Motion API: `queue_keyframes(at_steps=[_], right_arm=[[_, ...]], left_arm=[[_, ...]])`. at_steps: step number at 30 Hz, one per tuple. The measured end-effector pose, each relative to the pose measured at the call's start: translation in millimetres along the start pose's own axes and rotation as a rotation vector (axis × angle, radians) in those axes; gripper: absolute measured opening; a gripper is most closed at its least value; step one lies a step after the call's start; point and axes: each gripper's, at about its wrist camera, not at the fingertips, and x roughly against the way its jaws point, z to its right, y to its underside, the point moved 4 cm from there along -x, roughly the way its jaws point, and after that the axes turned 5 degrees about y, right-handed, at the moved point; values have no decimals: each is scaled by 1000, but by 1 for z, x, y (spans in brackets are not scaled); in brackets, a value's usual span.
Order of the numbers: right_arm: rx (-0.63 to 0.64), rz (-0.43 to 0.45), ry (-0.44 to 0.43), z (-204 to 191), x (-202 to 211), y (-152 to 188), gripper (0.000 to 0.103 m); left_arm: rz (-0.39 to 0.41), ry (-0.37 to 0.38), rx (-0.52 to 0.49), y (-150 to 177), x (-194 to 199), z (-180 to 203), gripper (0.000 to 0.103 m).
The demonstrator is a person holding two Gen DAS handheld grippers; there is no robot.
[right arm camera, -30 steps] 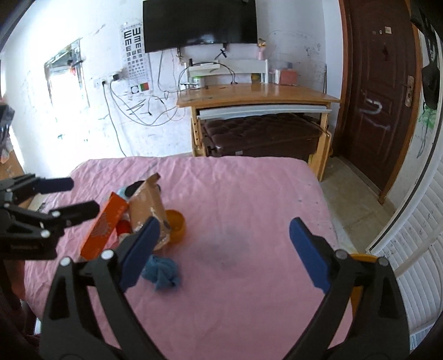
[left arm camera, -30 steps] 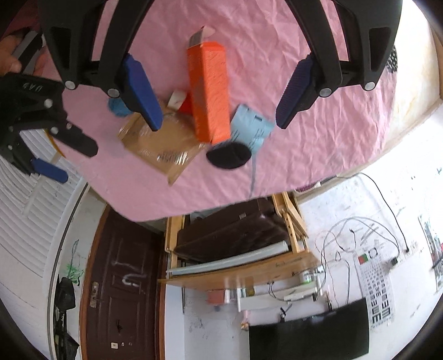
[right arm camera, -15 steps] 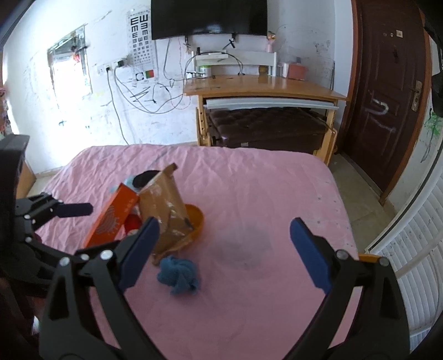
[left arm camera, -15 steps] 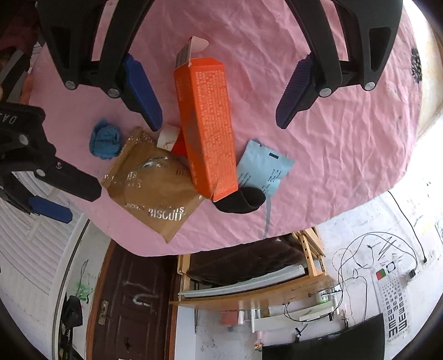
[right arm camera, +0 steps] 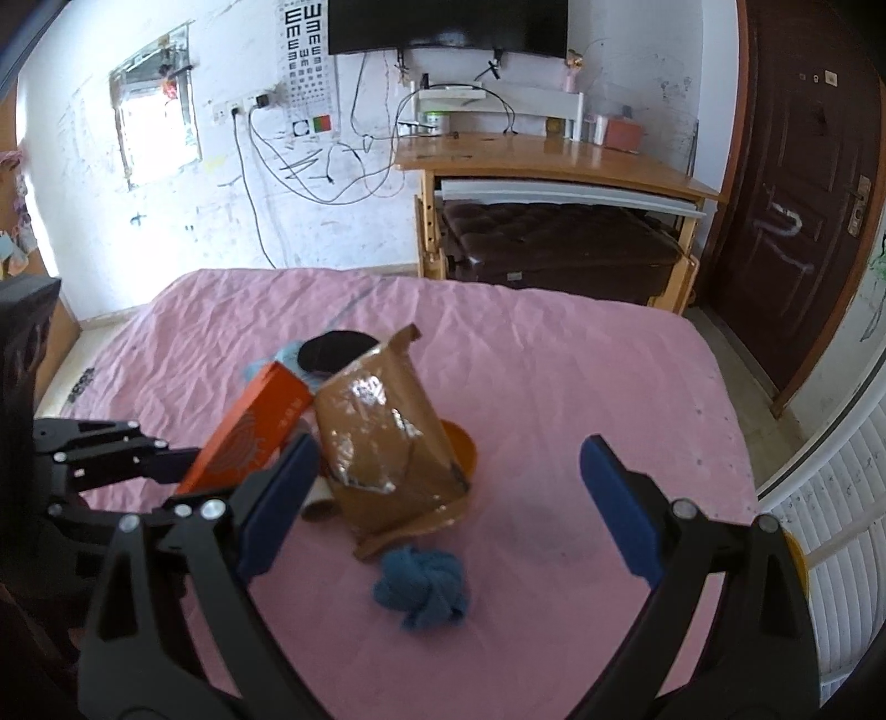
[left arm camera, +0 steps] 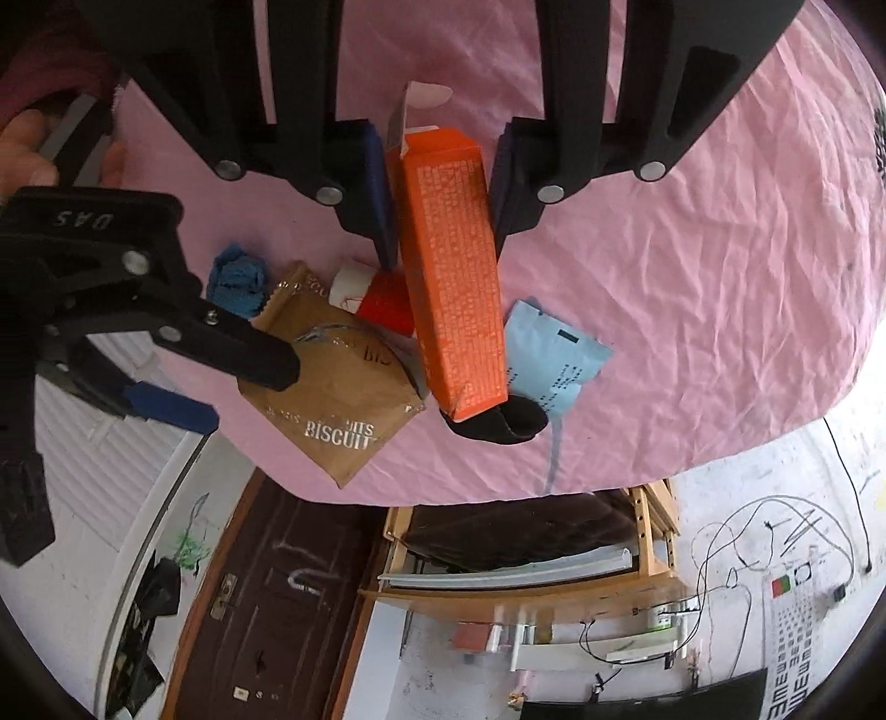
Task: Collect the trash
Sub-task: 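Grasp the brown biscuit packet with the right tool and lift it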
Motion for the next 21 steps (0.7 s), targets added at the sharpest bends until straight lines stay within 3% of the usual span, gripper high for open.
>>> queue_keyframes(at_steps=[8,10,16,21], right_arm=[[12,-31,-2,-9,-11,-4,89],[22,-42,6,-13,-15,-4,66],[72,-78,2,-25,-20,2,22],[83,-51,-12,-29,-7,1,11]], left_arm=[[43,-10,10,6,20,-9,20],[38,-16,5,7,20,-10,20],[23,-11,-4,3,20,-10,20],[-41,31,2,-3,11,-13,20]])
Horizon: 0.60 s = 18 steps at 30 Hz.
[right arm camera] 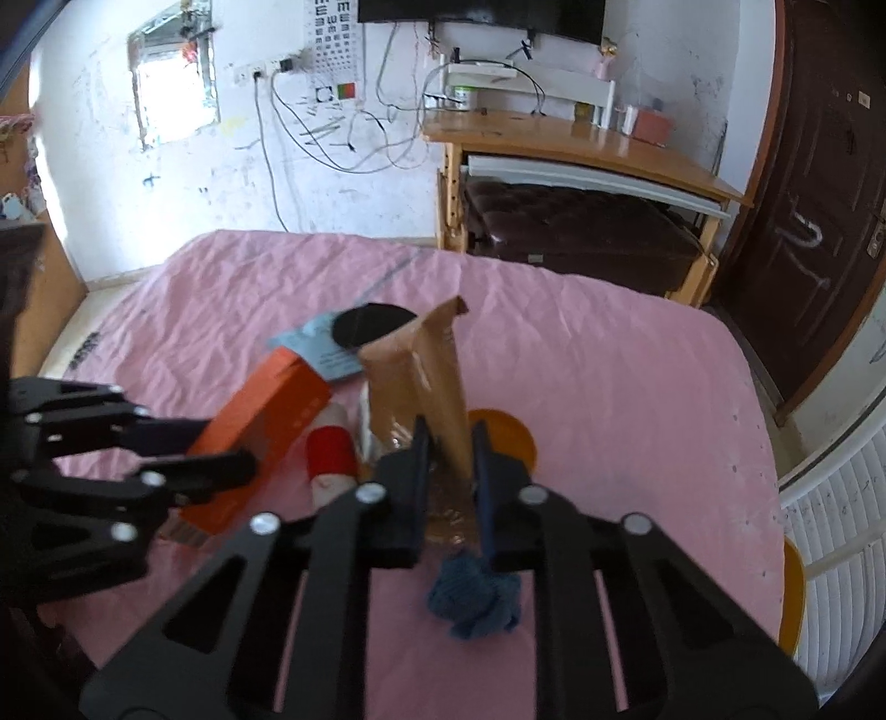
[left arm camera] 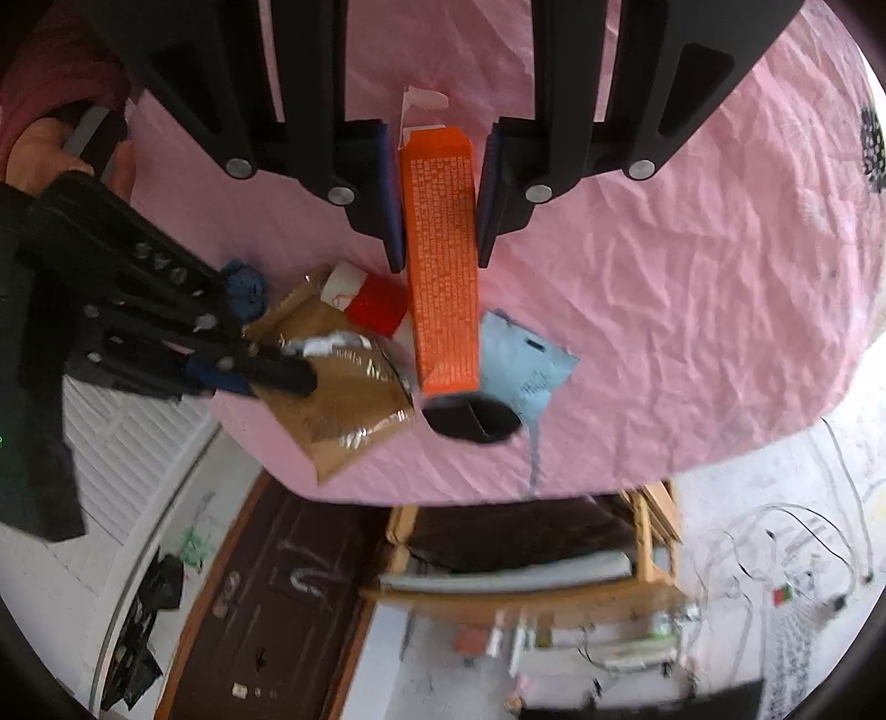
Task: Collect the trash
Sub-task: 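Grasp the brown biscuit packet with the right tool and lift it, then carry the brown packet to the orange bin and open the right tool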
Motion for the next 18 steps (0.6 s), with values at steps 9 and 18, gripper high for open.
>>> queue_keyframes(at_steps=[9,18], right_arm=[[-34,53,-12,9,15,-2,10],[-87,115,-29,28,33,-2,10]], left_arm=[[-12,-50,-27,-3,-12,9,20],[53,-89,5,-13,11,14,20]])
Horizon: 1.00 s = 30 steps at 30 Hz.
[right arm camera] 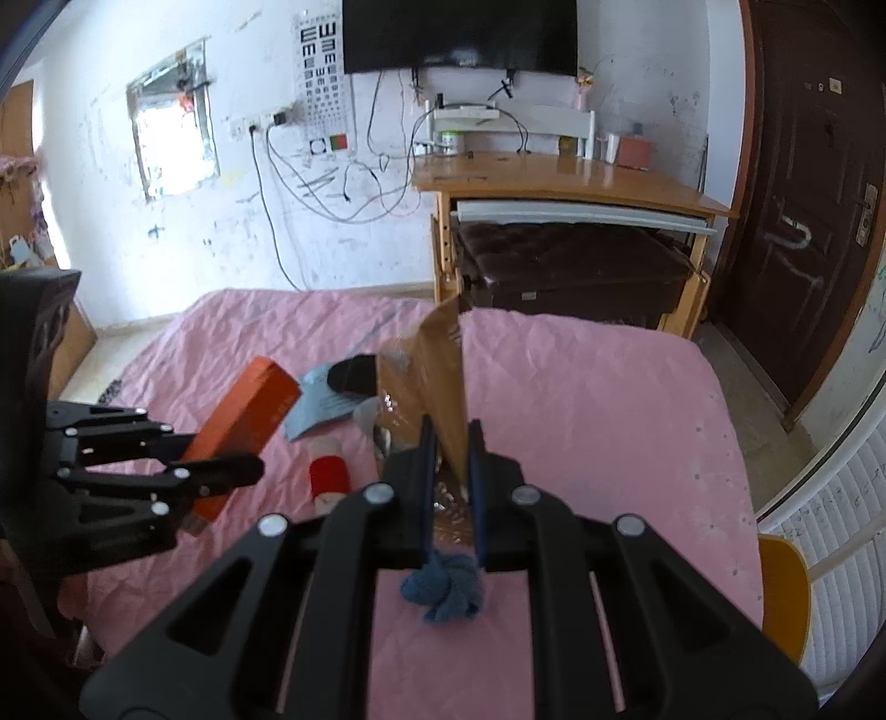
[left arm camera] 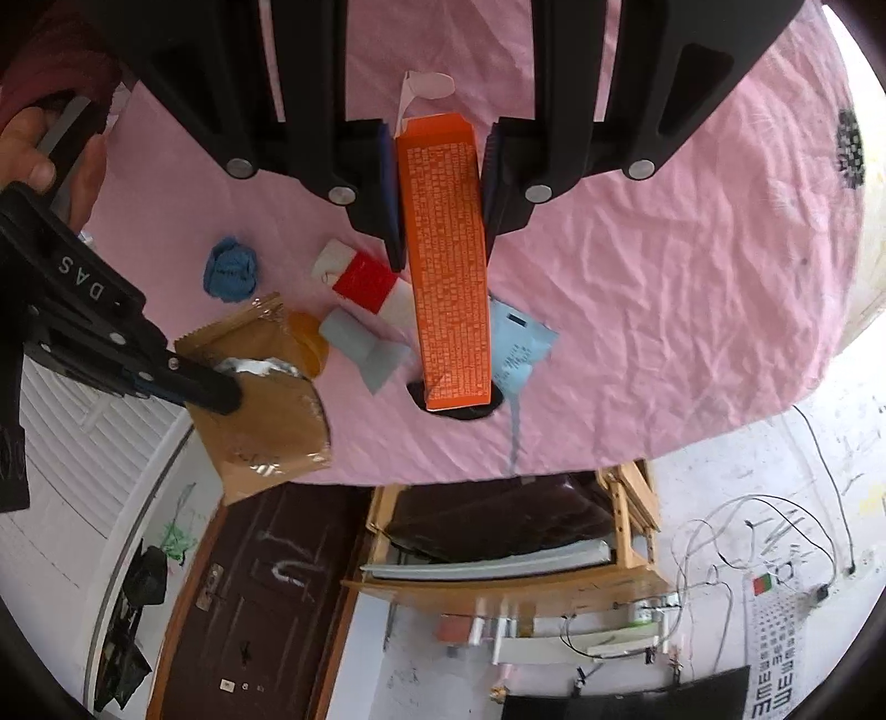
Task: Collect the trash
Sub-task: 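Carry the brown packet to the orange bin and open the right tool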
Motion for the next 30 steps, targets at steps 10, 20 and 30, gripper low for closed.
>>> queue_keyframes(at_steps=[10,20,30], right_arm=[[-22,36,-22,20,10,-12,10],[-101,107,13,61,31,-22,10],[-218,160,111,134,66,-2,10]], left_arm=[[104,-34,15,-19,38,13,20],[131,-24,-22,-45,53,45,20],[96,55,-112,-69,32,107,20]])
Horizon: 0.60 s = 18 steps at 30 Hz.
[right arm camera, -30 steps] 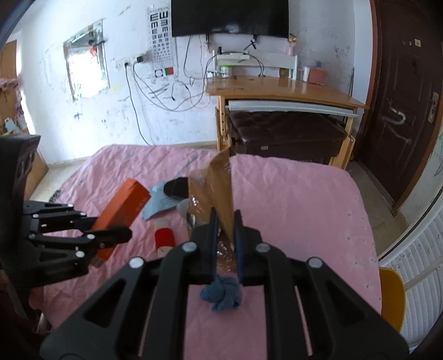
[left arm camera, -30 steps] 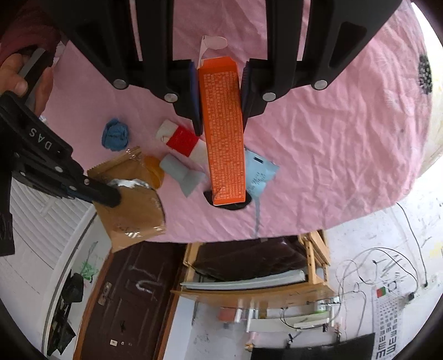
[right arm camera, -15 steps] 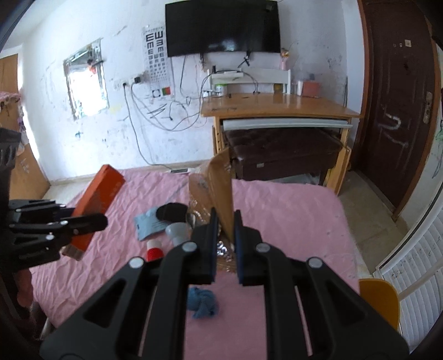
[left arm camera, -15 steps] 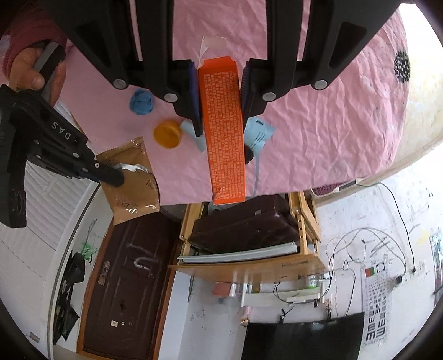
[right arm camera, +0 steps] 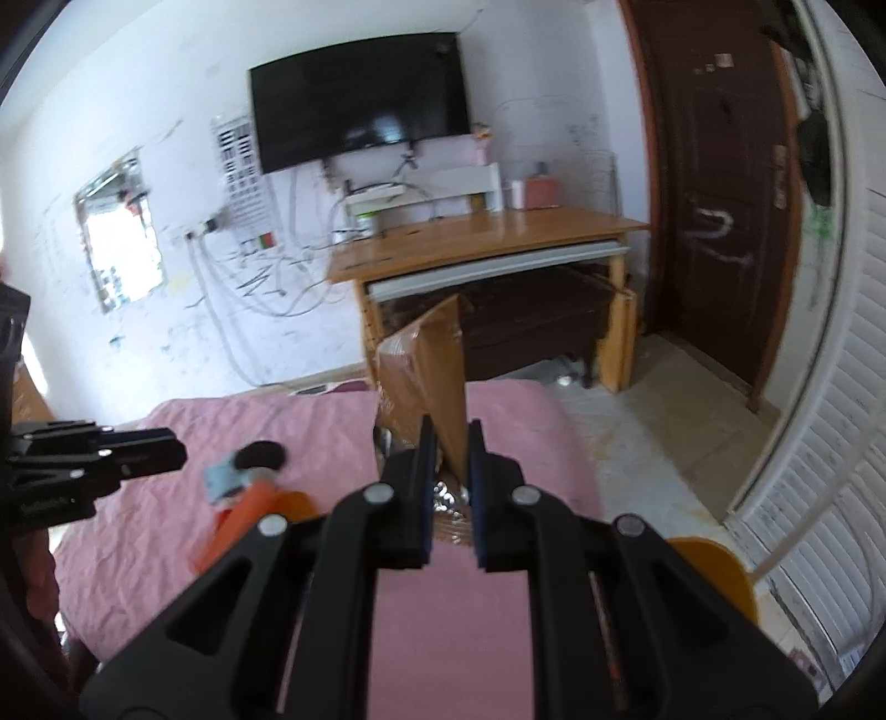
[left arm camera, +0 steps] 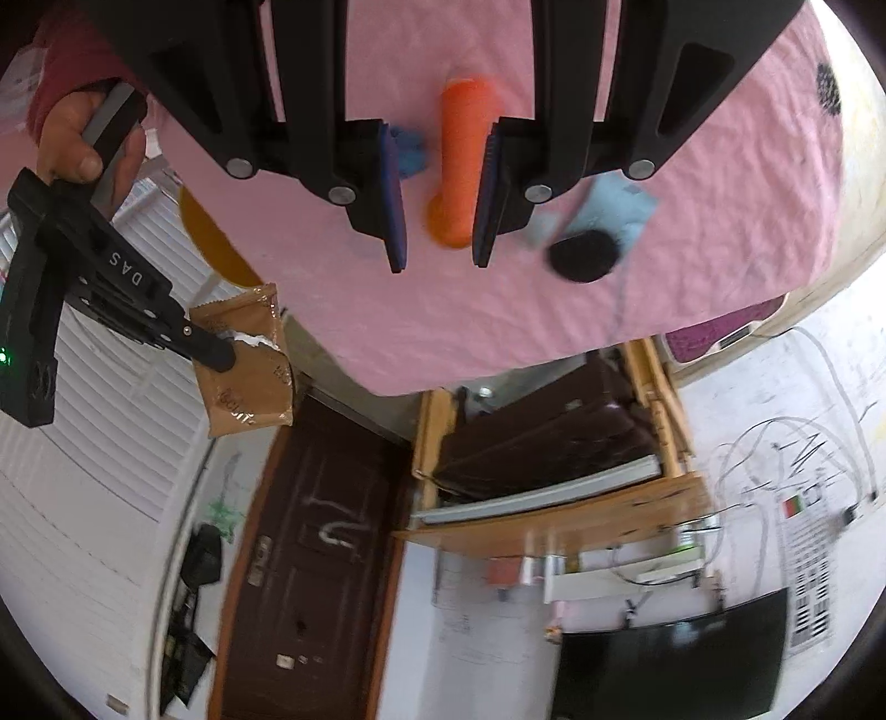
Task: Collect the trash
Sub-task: 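Carry the brown packet to the orange bin and open the right tool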
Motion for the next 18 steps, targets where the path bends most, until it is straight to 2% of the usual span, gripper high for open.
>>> queue_keyframes(at_steps=[6,11,15,18], right_arm=[[-76,-16,72,59,1,13,10],[-127,-45,111,93,-8,33,10],[-197,-94,121,125,-24,56,10],[-213,-122,117,138,-35,68,10]], left_arm=[[-40,62,-65,-12,-34,48,20],[-88,104,-115,-18,-62,91,20],[-123,81,-194,-19,-64,107,20],[-159,28,-289,-11,-44,92,21]])
